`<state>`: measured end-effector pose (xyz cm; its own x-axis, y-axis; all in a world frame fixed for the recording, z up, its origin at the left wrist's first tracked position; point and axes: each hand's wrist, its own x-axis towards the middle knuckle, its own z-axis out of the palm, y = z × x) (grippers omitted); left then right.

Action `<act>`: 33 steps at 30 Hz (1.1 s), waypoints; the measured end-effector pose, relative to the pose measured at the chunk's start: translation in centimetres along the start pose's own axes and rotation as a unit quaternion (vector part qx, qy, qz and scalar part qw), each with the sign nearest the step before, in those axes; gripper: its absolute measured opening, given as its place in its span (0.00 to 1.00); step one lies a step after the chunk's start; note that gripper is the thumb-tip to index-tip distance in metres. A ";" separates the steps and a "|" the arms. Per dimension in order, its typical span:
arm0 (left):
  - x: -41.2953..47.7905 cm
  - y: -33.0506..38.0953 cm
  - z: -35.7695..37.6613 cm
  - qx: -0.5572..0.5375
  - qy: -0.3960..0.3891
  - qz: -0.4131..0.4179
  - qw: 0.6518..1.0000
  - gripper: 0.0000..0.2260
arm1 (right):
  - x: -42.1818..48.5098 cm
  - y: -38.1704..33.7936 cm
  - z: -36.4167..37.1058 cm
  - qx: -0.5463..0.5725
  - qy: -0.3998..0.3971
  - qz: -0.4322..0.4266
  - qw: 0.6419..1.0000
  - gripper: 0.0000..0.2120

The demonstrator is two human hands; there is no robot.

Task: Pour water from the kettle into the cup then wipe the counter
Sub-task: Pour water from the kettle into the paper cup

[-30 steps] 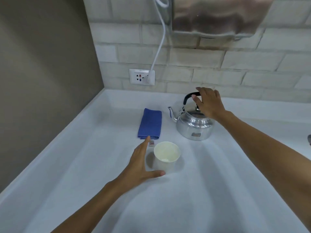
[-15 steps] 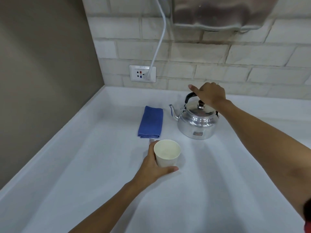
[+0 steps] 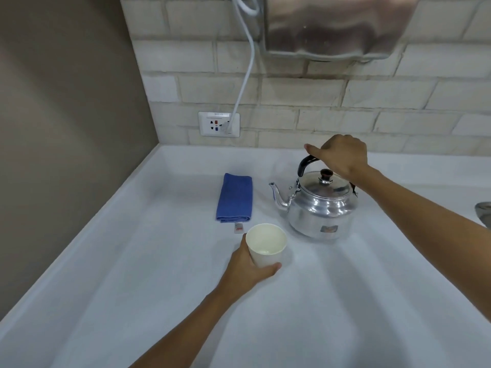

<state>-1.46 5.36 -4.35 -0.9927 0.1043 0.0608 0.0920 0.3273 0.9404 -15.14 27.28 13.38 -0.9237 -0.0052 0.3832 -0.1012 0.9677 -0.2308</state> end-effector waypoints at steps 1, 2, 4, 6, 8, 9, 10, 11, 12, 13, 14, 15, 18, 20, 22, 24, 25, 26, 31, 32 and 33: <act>0.0 0.1 0.0 0.001 0.002 -0.001 1.000 0.33 | -0.4 -0.1 -0.6 -0.010 0.000 -0.006 1.000 0.29; 0.0 0.1 -0.1 0.001 0.004 -0.002 1.000 0.32 | -0.9 -0.3 -1.2 -0.022 0.002 -0.015 1.000 0.29; 0.0 0.1 -0.1 0.004 0.007 -0.002 1.000 0.33 | -2.0 -0.7 -2.2 -0.043 0.011 -0.039 0.998 0.28; 0.0 0.0 0.0 0.011 0.011 -0.001 1.000 0.35 | -3.1 -1.0 -3.2 -0.061 0.021 -0.063 0.996 0.28; 0.1 0.0 0.1 0.016 0.013 0.001 1.000 0.36 | -4.0 -1.3 -4.0 -0.073 0.026 -0.078 0.994 0.28; 0.1 0.0 0.1 0.019 0.013 0.002 1.000 0.36 | -4.4 -1.5 -4.3 -0.076 0.029 -0.085 0.993 0.28; 0.1 0.0 0.1 0.021 0.012 0.003 1.000 0.36 | -4.8 -1.6 -4.7 -0.079 0.033 -0.091 0.992 0.28; 0.1 0.0 0.1 0.024 0.011 0.005 1.000 0.36 | -5.2 -1.8 -5.0 -0.082 0.036 -0.096 0.991 0.29; 0.1 0.0 0.0 0.026 0.010 0.007 1.000 0.37 | -5.5 -2.0 -5.3 -0.087 0.038 -0.102 0.990 0.29; 0.1 0.0 0.0 0.029 0.008 0.008 1.000 0.37 | -5.9 -2.3 -5.6 -0.094 0.038 -0.108 0.989 0.28; 0.1 0.0 0.0 0.031 0.008 0.009 0.999 0.37 | -6.2 -2.5 -5.8 -0.102 0.037 -0.116 0.987 0.28; 0.1 0.0 0.1 0.032 0.009 0.009 0.999 0.37 | -6.6 -2.8 -6.0 -0.110 0.036 -0.125 0.985 0.29; 0.1 0.0 0.1 0.033 0.009 0.010 0.999 0.37 | -7.5 -3.8 -6.6 -0.130 0.033 -0.143 0.981 0.29; 0.2 0.0 0.1 0.036 0.007 0.010 0.999 0.37 | -8.0 -4.4 -6.9 -0.139 0.030 -0.157 0.977 0.29; 0.1 0.1 0.1 0.034 0.006 0.011 0.999 0.37 | -8.5 -5.0 -7.2 -0.152 0.029 -0.174 0.973 0.30; 0.1 0.2 0.1 0.031 0.008 0.011 0.999 0.37 | -8.8 -5.5 -7.4 -0.168 0.028 -0.190 0.967 0.30; 0.1 0.2 0.1 0.029 0.009 0.011 0.999 0.36 | -8.9 -5.8 -7.6 -0.175 0.027 -0.197 0.964 0.30; 0.1 0.2 0.1 0.029 0.010 0.011 0.999 0.36 | -9.0 -6.0 -7.8 -0.180 0.028 -0.203 0.962 0.30; 0.1 0.3 0.1 0.026 0.007 0.010 1.000 0.36 | -9.2 -6.9 -8.5 -0.199 0.028 -0.225 0.953 0.28; 0.1 0.3 0.1 0.025 0.007 0.011 1.000 0.36 | -9.2 -7.1 -8.6 -0.202 0.028 -0.229 0.952 0.29; 0.0 0.3 0.0 0.024 0.007 0.012 1.000 0.36 | -9.2 -7.3 -8.7 -0.203 0.028 -0.232 0.951 0.29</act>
<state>-1.46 5.49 -4.09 -0.9910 0.1008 0.0885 0.1199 0.3699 0.9213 -2.70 22.49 19.32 -0.7921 -0.4535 0.4085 -0.3317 0.8817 0.3355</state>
